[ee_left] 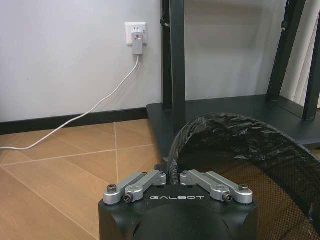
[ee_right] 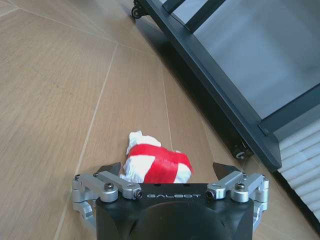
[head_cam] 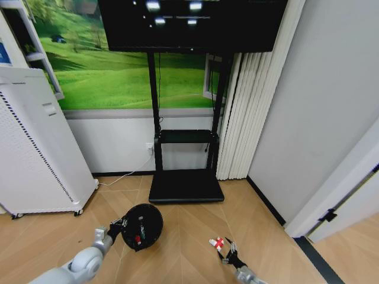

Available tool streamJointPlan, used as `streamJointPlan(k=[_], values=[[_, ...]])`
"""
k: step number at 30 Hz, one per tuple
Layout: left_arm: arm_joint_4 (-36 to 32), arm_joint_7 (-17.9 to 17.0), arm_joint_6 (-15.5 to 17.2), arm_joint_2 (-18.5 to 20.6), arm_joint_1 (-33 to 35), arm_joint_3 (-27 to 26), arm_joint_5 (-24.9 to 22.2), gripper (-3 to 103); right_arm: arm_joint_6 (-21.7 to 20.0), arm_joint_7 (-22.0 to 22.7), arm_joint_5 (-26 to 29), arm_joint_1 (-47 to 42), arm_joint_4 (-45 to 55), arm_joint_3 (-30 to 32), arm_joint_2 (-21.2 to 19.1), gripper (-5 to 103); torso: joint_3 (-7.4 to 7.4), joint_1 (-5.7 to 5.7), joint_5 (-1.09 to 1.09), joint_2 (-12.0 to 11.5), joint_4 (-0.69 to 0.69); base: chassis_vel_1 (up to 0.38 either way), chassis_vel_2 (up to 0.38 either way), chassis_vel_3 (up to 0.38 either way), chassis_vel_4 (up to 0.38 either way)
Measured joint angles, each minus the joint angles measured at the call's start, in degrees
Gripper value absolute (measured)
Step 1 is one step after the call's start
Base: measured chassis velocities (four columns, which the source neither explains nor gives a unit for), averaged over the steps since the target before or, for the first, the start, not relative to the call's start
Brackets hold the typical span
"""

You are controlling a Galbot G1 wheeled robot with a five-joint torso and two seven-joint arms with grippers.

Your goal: Pick up the trash bin and place the garbage on the floor into it.

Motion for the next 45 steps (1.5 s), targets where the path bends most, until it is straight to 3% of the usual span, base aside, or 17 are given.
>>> streamJointPlan(k=[1,4,10,13,15,21,32,38,45], values=[[0.0,0.1,-0.1,0.0,0.2,-0.3,0.0,6,0.0,-0.4,0.2,0.6,-0.5,-0.5,0.4,102,0.0,0.0,0.0,0.0,0.0,0.0,0.0,0.0,0.0],[-0.1,0.2,-0.1,0.0,0.7,-0.9,0.0,6,-0.3,-0.7,0.6,0.9,-0.8,-1.2,0.9,93,0.0,0.0,0.0,0.0,0.01,0.0,0.0,0.0,0.0],[-1.5,0.2,-0.2,0.3,1.8,-2.2,0.0,6,-0.6,-2.0,2.5,1.4,-2.0,-1.9,1.8,66,0.0,0.0,0.0,0.0,0.0,0.0,0.0,0.0,0.0],[-1.6,0.2,-0.2,0.3,1.9,-2.2,0.0,6,-0.6,-2.1,2.6,1.4,-2.0,-1.8,1.8,61,0.0,0.0,0.0,0.0,0.0,0.0,0.0,0.0,0.0],[-1.7,0.2,-0.2,0.3,2.1,-2.3,0.1,6,-0.6,-2.6,3.0,1.4,-2.0,-1.6,1.8,50,0.0,0.0,0.0,0.0,0.0,0.0,0.0,0.0,0.0],[-1.7,0.2,-0.2,0.0,2.1,-2.1,0.2,6,-0.4,-3.2,3.4,1.2,-1.9,-0.8,1.6,38,0.0,0.0,0.0,0.0,0.0,0.0,0.0,0.0,0.0],[-1.8,-0.2,-0.2,0.1,2.0,-1.8,0.4,6,0.5,-3.3,3.6,0.4,0.4,0.6,0.9,37,0.0,0.0,0.01,0.0,0.0,0.0,0.0,0.0,0.0],[-0.2,-1.0,0.7,1.3,-0.2,1.0,-0.7,6,5.5,0.5,-1.9,1.3,8.1,4.3,-3.9,37,0.0,0.0,0.01,0.0,0.02,0.0,0.0,0.0,0.0],[0.4,-2.6,1.6,1.2,-2.4,3.3,-1.9,6,5.7,2.9,-2.7,-0.6,19.2,5.2,-11.1,37,0.0,0.0,0.02,0.0,-0.01,0.0,0.0,0.0,0.0]])
